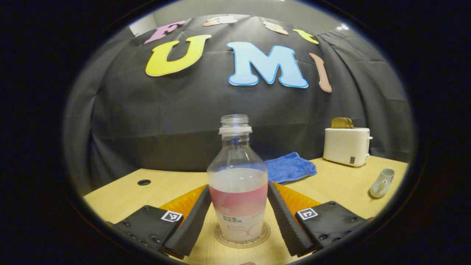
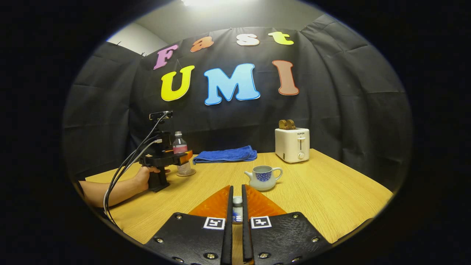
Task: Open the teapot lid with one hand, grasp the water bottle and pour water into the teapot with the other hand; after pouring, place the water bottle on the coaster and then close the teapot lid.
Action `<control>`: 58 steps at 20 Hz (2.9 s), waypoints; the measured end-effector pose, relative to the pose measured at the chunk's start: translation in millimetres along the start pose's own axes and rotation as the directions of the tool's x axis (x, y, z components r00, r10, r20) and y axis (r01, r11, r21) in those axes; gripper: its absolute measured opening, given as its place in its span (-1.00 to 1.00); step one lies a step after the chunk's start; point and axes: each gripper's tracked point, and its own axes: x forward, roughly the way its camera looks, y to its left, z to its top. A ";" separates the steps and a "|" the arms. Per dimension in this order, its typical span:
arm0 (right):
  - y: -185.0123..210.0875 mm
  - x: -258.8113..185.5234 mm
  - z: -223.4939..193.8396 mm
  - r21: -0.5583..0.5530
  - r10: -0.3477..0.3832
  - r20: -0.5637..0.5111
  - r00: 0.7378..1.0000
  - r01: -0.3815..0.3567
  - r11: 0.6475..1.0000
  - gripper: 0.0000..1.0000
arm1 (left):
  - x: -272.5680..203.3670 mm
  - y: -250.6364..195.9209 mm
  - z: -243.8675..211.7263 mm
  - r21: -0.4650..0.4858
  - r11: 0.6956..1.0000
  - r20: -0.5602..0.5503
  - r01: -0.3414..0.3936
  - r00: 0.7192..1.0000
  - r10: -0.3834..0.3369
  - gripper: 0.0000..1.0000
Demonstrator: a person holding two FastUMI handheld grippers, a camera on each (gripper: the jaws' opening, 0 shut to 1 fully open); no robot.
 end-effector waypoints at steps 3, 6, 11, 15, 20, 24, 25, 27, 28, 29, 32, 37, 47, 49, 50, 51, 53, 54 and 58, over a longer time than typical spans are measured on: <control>2.4 -0.8 1.0 -0.003 0.008 0.003 1.000 -0.008 1.000 -0.77 | -14.8 0.0 -2.1 0.028 1.000 -0.011 -0.003 1.000 0.003 1.00; -4.2 4.9 6.4 -0.007 0.001 0.017 1.000 -0.001 1.000 -0.78 | -48.7 0.7 -2.5 0.012 1.000 -0.025 0.006 1.000 -0.005 1.00; -19.7 43.5 25.9 -0.008 -0.022 0.063 0.998 0.022 1.000 -0.78 | -112.3 -7.8 5.3 -0.002 0.999 -0.020 0.041 0.999 -0.041 1.00; -39.9 94.3 49.9 -0.036 -0.078 0.128 0.989 0.083 0.996 -0.78 | -155.0 -36.5 23.7 -0.040 0.990 0.038 0.137 0.990 -0.136 1.00; -71.7 158.5 43.8 -0.027 -0.153 0.088 0.984 0.156 0.987 -0.78 | -186.6 -42.7 34.7 -0.025 0.989 0.074 0.143 0.987 -0.141 1.00; -79.9 187.9 17.0 -0.060 -0.185 0.019 0.983 0.186 0.981 -0.78 | -189.1 -43.3 38.9 -0.032 0.991 0.110 0.132 0.986 -0.127 1.00; -77.4 191.0 16.0 -0.055 -0.180 0.016 0.984 0.180 0.982 -0.77 | -187.2 -46.1 34.3 -0.036 0.990 0.105 0.134 0.986 -0.129 1.00; -78.4 195.6 14.8 -0.077 -0.189 0.013 0.982 0.190 0.979 -0.78 | -184.4 -51.9 30.4 -0.040 0.989 0.099 0.145 0.985 -0.141 1.00; -79.5 198.6 12.6 -0.084 -0.196 0.011 0.981 0.196 0.977 -0.78 | -183.5 -52.8 27.8 -0.041 0.988 0.098 0.146 0.985 -0.142 1.00; -80.1 199.9 9.0 -0.085 -0.193 0.001 0.981 0.193 0.978 -0.78 | -182.9 -53.7 25.8 -0.042 0.988 0.094 0.148 0.985 -0.144 1.00; -79.6 203.4 5.0 -0.089 -0.196 -0.008 0.980 0.195 0.977 -0.78 | -183.8 -55.6 27.0 -0.047 0.986 0.099 0.158 0.983 -0.153 1.00; -83.5 198.7 5.8 -0.103 -0.227 -0.020 0.974 0.224 0.969 -0.75 | -185.4 -57.0 27.6 -0.042 0.987 0.097 0.153 0.984 -0.149 1.00; -16.1 63.0 13.1 -0.042 -0.197 0.052 0.979 0.199 0.979 0.66 | -229.7 -99.1 10.0 -0.149 0.989 0.061 0.004 0.998 0.005 0.99; 2.5 56.3 7.3 -0.056 -0.163 0.052 0.985 0.165 0.985 0.66 | -233.2 -108.4 -1.0 -0.088 0.996 0.027 -0.022 0.999 0.024 0.99; 11.6 54.4 3.8 -0.061 -0.143 0.047 0.989 0.146 0.987 0.65 | -238.9 -113.8 5.2 -0.066 0.998 0.038 -0.021 0.999 0.024 1.00; 17.5 54.7 -1.1 -0.072 -0.129 0.042 0.991 0.132 0.989 0.65 | -244.3 -117.3 5.1 -0.038 0.999 0.040 -0.034 0.999 0.036 0.99; 22.9 53.7 -14.3 -0.074 -0.120 0.019 0.993 0.121 0.990 0.65 | -254.1 -113.1 5.7 -0.027 0.997 0.049 -0.076 0.996 0.078 0.99; 23.7 50.2 -18.7 -0.067 -0.120 0.001 0.993 0.120 0.991 0.65 | -262.2 -110.8 8.4 -0.037 0.994 0.057 -0.100 0.993 0.102 1.00; 26.8 47.8 -11.7 -0.068 -0.140 0.055 0.989 0.143 0.987 0.65 | -267.4 -105.1 4.9 -0.036 0.988 0.057 -0.149 0.987 0.150 1.00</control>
